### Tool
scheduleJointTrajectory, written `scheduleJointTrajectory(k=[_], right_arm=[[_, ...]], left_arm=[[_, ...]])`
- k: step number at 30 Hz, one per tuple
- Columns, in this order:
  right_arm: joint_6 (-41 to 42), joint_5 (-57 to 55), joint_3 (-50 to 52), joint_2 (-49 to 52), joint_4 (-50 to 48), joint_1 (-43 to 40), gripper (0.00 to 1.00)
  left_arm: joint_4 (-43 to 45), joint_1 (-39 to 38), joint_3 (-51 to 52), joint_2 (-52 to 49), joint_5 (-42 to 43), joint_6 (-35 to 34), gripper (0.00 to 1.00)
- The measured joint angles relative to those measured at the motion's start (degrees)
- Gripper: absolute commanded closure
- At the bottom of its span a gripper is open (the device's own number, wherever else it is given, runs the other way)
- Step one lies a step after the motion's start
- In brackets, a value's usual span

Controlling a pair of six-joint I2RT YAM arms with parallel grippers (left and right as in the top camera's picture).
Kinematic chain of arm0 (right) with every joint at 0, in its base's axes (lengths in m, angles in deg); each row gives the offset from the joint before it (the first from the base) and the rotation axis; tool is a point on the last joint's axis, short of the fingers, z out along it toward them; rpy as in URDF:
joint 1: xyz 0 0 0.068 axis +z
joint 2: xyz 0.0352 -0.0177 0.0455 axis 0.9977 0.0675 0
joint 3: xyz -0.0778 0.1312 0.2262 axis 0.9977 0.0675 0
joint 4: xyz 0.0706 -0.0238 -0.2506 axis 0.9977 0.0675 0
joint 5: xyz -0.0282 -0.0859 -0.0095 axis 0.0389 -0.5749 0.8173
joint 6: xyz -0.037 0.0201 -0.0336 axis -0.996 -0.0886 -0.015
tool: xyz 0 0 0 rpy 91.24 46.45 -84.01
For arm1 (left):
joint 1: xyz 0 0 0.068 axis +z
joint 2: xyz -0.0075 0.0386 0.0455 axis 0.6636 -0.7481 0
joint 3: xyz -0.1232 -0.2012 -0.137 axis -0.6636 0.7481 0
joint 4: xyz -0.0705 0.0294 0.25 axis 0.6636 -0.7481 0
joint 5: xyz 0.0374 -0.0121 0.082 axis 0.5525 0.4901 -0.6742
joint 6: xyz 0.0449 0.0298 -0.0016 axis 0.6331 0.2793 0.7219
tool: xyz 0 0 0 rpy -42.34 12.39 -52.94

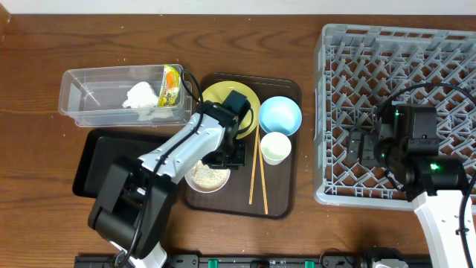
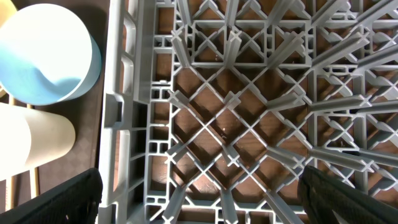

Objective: Sort waste into correct bins and load items into the dishwasher rack
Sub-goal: 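Lower the left gripper to the white rice bowl and grip its rim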

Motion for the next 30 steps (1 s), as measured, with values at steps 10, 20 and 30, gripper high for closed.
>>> scheduleJointTrajectory(k=[10,20,30], right_arm=[[0.02,0.00,0.00,0.00,0.00,0.00,0.01],[0.00,0.00,0.00,0.00,0.02,0.00,0.01],[0.00,0.00,0.00,0.00,0.02,0.00,0.01]], left_arm=[[1.29,-0.72,0.35,0.00,0.00,0.00,0.81],[3.10,-0.72,3.19,0.55,-0.85,-1.46,0.94],[2.05,-0.76,3.17,2.54,-1.55,-1.66,0.94]])
